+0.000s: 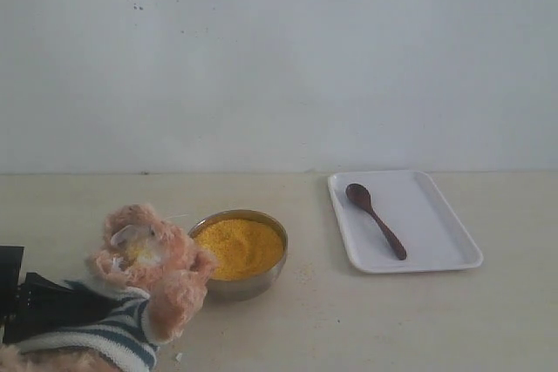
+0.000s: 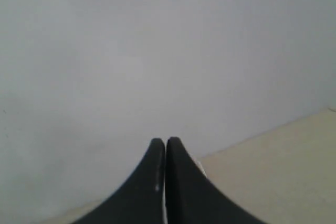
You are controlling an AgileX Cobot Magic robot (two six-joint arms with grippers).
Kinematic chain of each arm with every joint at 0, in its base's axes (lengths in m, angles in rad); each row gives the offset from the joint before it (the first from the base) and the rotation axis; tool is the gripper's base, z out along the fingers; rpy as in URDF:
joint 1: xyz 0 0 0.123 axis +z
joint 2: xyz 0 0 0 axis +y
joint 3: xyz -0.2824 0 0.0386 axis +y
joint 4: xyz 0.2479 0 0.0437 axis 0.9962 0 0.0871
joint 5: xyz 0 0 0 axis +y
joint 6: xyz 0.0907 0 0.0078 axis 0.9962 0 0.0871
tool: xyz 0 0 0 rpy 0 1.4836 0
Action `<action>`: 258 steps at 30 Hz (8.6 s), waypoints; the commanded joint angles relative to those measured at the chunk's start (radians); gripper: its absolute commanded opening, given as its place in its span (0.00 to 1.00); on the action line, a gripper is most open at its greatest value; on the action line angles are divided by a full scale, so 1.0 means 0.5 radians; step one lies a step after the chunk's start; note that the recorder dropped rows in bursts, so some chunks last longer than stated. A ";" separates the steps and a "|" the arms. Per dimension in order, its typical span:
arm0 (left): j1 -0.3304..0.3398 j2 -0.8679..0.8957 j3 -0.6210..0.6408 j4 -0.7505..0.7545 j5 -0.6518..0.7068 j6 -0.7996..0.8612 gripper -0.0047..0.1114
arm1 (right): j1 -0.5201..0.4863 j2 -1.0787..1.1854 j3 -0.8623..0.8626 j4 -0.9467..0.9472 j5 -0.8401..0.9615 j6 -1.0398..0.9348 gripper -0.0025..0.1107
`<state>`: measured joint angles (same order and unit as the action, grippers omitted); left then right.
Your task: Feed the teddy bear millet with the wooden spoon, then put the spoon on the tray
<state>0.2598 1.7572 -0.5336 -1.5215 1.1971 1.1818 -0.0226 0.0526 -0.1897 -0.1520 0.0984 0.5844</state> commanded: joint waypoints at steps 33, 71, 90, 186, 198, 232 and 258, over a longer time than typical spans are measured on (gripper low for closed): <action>-0.003 -0.012 0.000 -0.034 0.048 0.065 0.07 | -0.013 0.012 0.379 -0.193 0.441 -0.828 0.02; -0.125 0.267 -0.018 -0.446 -0.406 0.700 0.08 | -0.013 0.012 0.379 -0.193 0.441 -0.823 0.02; -0.116 0.267 -0.022 -0.446 -0.411 0.495 0.98 | -0.013 0.012 0.379 -0.193 0.425 -0.823 0.02; -0.434 -2.825 0.135 2.310 -2.197 -2.233 0.08 | -0.013 0.012 0.379 -0.193 0.443 -0.823 0.02; -0.581 -2.825 0.436 3.431 -2.202 -2.675 0.08 | -0.013 0.012 0.379 -0.193 0.443 -0.823 0.02; -0.557 -3.288 1.067 3.375 -2.752 -2.867 0.08 | -0.013 0.012 0.379 -0.193 0.443 -0.823 0.02; -0.564 -3.514 1.067 3.222 -1.674 -2.728 0.08 | -0.013 0.008 0.379 -0.189 0.443 -0.823 0.02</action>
<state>-0.0219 0.0026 0.0005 0.1008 0.3579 -0.1893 -0.0226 0.0541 0.0003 -0.2460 0.3242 0.1773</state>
